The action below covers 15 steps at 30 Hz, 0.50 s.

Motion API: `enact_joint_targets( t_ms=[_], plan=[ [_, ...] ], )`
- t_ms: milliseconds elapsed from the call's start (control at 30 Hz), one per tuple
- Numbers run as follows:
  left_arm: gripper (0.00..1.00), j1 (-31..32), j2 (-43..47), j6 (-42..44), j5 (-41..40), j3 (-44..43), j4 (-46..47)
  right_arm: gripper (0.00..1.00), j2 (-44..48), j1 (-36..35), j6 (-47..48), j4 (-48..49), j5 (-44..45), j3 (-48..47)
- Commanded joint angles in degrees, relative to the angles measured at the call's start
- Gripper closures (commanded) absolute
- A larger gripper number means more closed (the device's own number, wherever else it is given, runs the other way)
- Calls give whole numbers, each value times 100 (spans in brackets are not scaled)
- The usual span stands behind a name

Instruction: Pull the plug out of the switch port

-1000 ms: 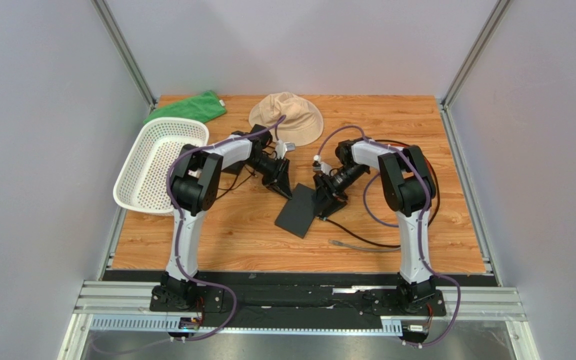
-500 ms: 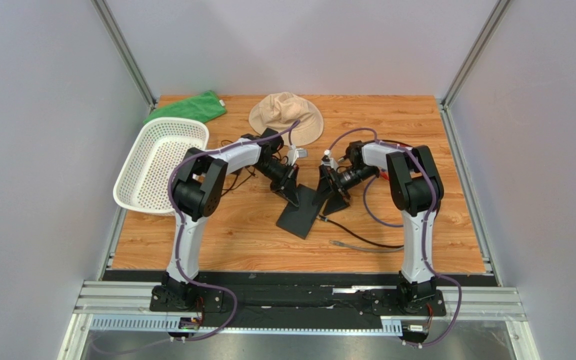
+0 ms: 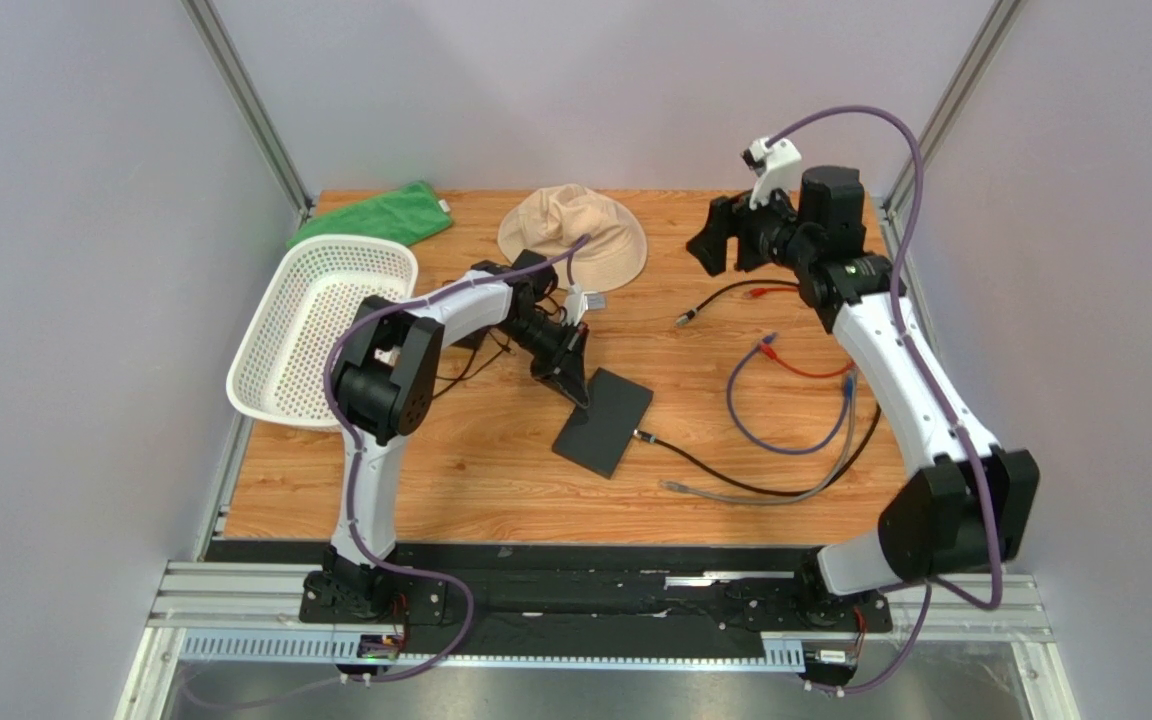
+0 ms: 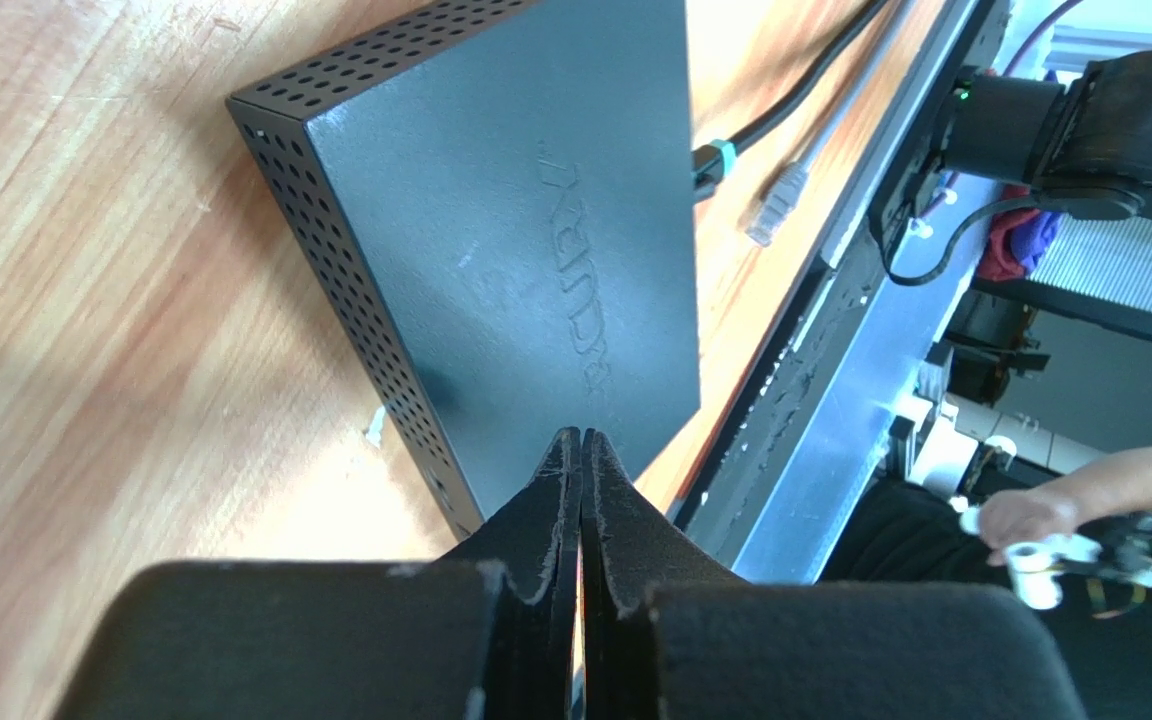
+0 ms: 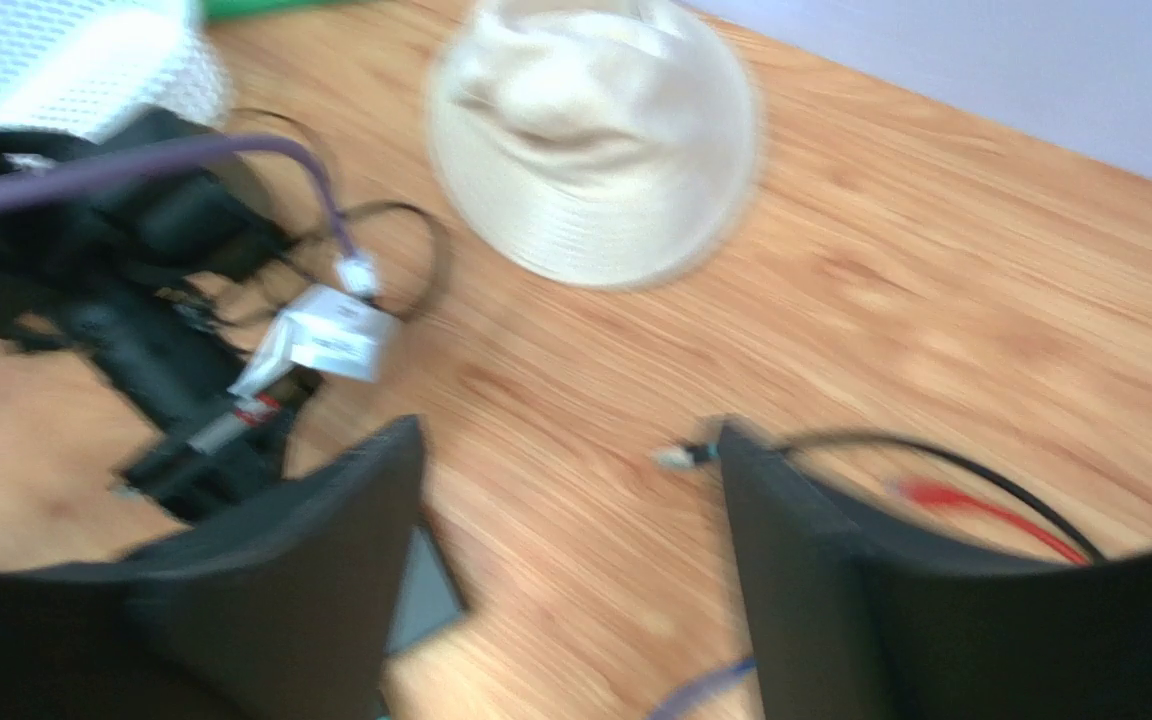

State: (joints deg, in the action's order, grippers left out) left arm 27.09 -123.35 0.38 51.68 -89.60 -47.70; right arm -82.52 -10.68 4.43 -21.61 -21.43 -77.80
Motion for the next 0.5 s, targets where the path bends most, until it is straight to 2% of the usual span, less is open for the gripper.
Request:
enact_joint_targets(
  t_ms=[0, 67, 133, 167, 200, 300, 467],
  plan=[
    [100, -37, 426, -12, 17, -382, -99, 35, -1187, 110, -1635, -90, -2223, 43],
    [100, -2, 417, -161, 79, -400, -38, 31, -1065, 92, -1577, -228, -2688, 779],
    [100, 50, 295, -170, 184, -400, -20, 34, -1239, -92, -622, -1052, -3014, 889],
    [100, 59, 233, -170, 237, -374, -20, 34, -1371, -145, -209, -2005, -3112, 889],
    [100, 59, 163, -153, 281, -356, -28, 35, -1555, -189, 47, -2179, -3208, 1063],
    [100, 112, 4, -47, 132, -312, -37, 38, -1749, -198, 181, -2331, -3262, 1529],
    [100, 296, -242, -82, 132, -409, -2, 40, -2496, -224, 506, -2164, -2841, 1505]
  ],
)
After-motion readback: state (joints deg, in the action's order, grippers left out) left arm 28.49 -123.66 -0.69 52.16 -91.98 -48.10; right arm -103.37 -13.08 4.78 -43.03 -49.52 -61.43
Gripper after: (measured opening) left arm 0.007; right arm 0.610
